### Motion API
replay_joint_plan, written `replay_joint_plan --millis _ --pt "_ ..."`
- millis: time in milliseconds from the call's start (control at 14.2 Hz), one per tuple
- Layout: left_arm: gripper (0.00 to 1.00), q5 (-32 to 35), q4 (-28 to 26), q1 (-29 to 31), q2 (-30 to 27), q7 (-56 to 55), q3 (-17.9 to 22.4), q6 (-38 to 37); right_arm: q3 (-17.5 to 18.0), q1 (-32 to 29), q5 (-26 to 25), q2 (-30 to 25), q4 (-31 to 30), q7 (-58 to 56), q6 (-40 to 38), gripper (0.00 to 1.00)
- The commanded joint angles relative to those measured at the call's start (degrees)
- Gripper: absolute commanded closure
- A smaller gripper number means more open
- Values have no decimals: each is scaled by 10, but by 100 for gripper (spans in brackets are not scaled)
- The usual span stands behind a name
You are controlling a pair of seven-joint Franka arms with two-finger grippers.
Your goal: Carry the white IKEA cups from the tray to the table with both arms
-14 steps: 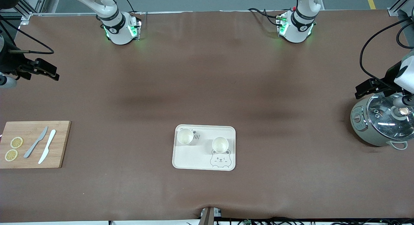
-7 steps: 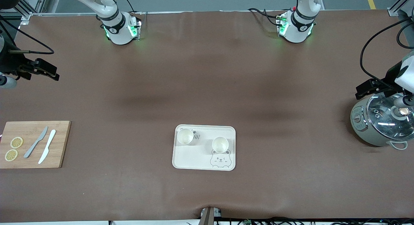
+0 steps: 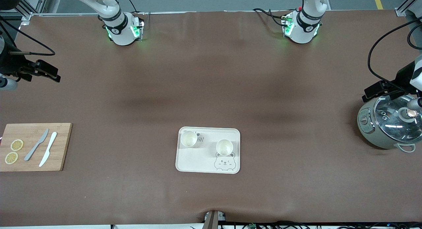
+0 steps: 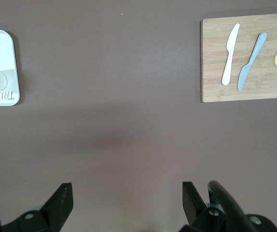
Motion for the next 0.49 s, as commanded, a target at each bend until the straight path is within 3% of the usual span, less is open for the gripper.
replay_joint_plan --millis 0,424 --pt "0 11 12 -4 6 -4 -12 0 8 -12 -7 10 5 -7 2 0" --pt "0 17 8 -11 7 -53 -37 3 8 -9 -7 10 6 -7 8 0"
